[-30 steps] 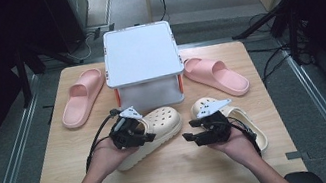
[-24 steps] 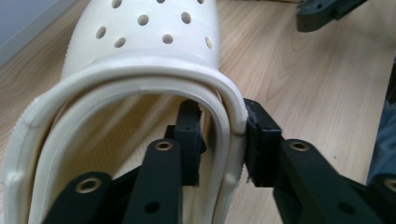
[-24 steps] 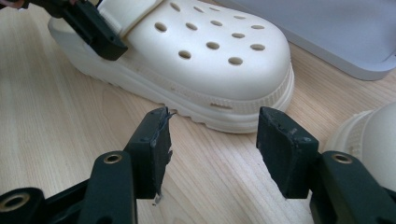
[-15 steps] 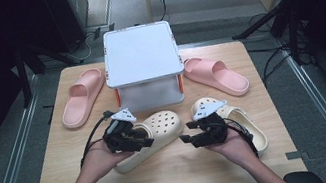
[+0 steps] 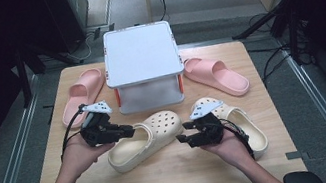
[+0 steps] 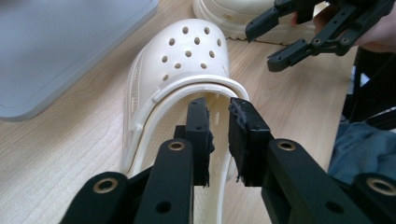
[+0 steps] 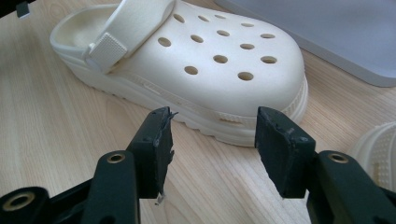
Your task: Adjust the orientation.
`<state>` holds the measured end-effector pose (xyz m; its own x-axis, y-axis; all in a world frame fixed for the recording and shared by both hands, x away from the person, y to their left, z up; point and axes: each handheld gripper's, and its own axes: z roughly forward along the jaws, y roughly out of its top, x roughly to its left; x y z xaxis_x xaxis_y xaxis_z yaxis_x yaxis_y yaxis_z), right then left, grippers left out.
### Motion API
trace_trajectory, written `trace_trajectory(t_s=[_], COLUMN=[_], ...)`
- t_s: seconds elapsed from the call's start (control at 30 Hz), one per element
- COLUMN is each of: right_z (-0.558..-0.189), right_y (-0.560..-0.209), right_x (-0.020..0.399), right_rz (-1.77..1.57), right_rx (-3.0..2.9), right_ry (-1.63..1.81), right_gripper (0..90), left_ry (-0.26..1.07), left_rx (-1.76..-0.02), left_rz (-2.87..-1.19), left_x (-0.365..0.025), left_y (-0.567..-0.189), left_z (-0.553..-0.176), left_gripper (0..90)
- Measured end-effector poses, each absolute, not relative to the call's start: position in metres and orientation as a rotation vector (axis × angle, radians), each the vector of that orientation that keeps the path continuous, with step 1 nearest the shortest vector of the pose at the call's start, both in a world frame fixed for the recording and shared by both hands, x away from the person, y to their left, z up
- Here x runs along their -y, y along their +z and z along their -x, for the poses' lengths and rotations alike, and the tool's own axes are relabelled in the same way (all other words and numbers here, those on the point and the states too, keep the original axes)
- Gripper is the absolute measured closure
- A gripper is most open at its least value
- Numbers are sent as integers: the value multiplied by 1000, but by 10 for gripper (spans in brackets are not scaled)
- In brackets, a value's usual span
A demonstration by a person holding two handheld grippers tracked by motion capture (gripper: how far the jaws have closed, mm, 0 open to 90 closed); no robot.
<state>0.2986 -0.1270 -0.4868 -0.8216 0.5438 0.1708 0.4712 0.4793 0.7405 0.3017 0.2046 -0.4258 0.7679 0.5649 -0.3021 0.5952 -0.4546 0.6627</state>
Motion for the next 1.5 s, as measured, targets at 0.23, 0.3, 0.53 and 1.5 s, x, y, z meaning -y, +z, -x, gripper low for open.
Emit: trace_trajectory(t_s=[0.23, 0.3, 0.53, 1.5], right_z=[-299, -299, -301, -323], right_y=[-488, -488, -491, -505], right_x=[122, 120, 113, 101], right_rz=[-907, -912, -950, -1035], right_rx=[-2617, -2612, -2624, -2598], right_ry=[1276, 1281, 1299, 1252], right_gripper=[495, 520, 764, 878], left_ry=[-18, 1, 43, -55], left_rx=[-856, -877, -930, -966], left_rz=[-2168, -2200, -2228, -2197], left_x=[-208, -208, -213, -201], left_y=[-422, -427, -455, -490], left_z=[-302, -306, -332, -313], left_gripper=[809, 841, 891, 881])
